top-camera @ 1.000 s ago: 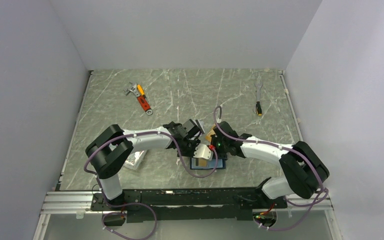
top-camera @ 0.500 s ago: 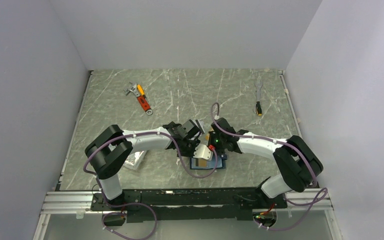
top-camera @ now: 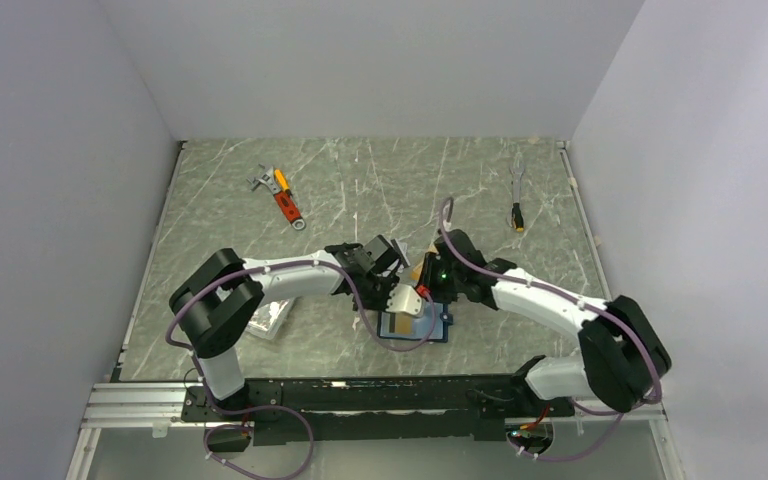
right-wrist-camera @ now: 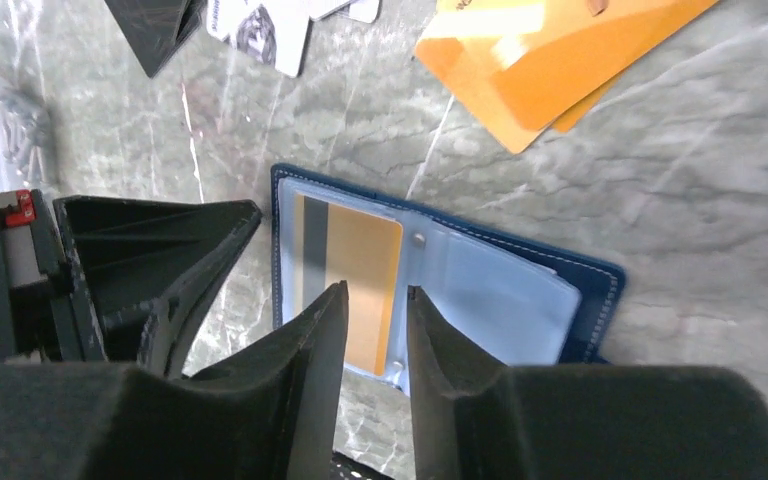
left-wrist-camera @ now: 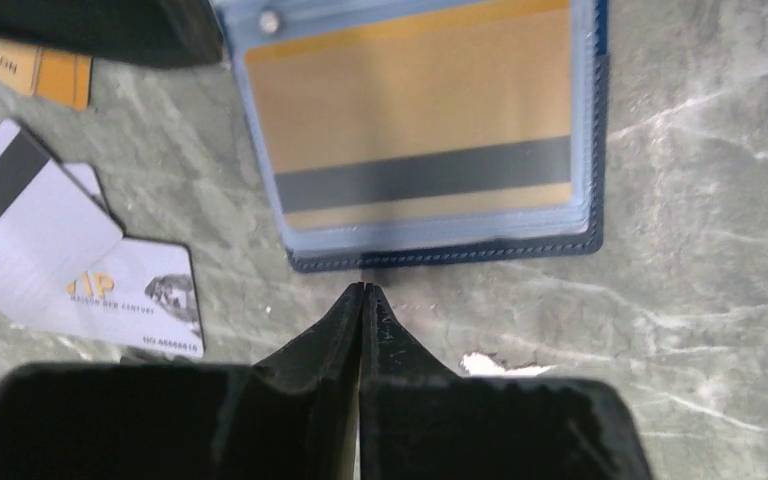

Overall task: Put the credit cards into the card holder
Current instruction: Pick up the credit card from the storage box.

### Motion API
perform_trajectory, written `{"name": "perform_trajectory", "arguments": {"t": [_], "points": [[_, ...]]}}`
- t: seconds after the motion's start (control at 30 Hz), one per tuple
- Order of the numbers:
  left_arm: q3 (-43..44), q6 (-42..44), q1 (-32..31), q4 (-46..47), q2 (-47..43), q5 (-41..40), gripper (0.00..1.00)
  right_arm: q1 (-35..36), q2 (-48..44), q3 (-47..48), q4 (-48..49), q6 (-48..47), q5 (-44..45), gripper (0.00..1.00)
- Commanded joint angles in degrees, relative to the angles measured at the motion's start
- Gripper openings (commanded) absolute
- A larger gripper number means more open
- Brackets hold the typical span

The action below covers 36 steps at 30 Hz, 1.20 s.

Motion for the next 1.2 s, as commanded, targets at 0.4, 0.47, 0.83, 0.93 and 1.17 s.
{"name": "perform_trajectory", "arguments": {"t": [0.4, 0.47, 0.83, 0.93, 1.17], "points": [[10.94, -5.56, 11.13, -15.7, -12.75, 4.11, 0.22, -6.72, -7.97, 9.72, -10.52, -6.11, 0.53, 0.96], [11.63, -6.05, 12.4, -16.28, -15.45, 3.61, 0.44, -8.6, -7.82, 10.72, -9.93, -6.47, -2.89, 0.99], [10.68, -15.28, 24.3, -11.1, -28.78, -1.96, 0.99, -15.78, -6.21, 12.77, -3.16, -5.45, -10.58, 1.0], [10.69, -12.12, 26.33, -15.96, -26.08, 0.36, 0.94, -15.37, -4.07, 15.25, -2.6, -6.9, -9.98, 1.0], [7.23, -19.0, 31.18, -6.32, -26.4, 4.29, 0.8, -12.06, 6.94, 25.87, -1.06, -11.09, -12.11, 0.84]]}}
